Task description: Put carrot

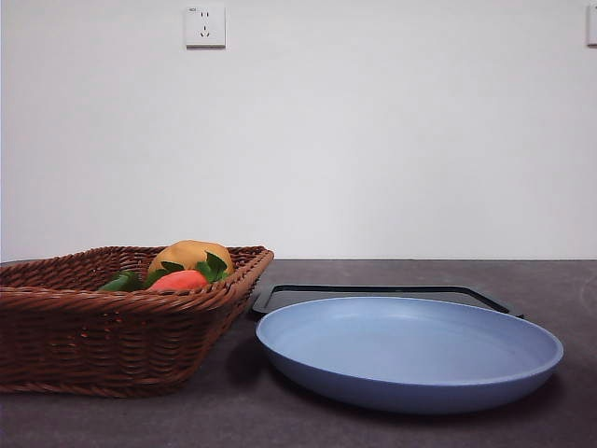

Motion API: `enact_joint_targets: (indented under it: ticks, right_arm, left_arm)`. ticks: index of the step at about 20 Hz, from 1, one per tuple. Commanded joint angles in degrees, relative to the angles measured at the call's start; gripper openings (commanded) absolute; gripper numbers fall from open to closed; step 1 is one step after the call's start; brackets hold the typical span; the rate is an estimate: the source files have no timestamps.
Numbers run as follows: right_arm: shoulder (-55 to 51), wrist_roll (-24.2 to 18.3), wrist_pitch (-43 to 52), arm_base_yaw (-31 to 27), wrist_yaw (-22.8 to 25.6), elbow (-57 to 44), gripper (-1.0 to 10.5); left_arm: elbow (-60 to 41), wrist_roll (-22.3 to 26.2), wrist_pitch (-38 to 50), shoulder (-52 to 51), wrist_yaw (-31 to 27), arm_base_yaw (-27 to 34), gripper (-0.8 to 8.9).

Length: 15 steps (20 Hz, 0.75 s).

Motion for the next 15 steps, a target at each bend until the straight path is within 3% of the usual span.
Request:
enact_joint_targets:
  ticks: [1, 9, 15]
  right_arm:
    - [0.3, 2.1, -1.1, 0.0, -1.5, 0.6, 0.1]
    - [8.8, 1.6, -8.5, 0.0, -2.1, 9.0, 0.1]
    - [19.0, -3.0, -14.3, 0.0, -2.2, 17.6, 0.1]
  left_arm:
    - [0.1, -1.7, 0.7, 0.1, 1.3, 0.1, 0.07]
    - [8.8, -2.1, -4.2, 11.1, 1.9, 0.1, 0.07]
    - [17.2, -0.5, -4.3, 25.2, 10.8, 0.0, 0.07]
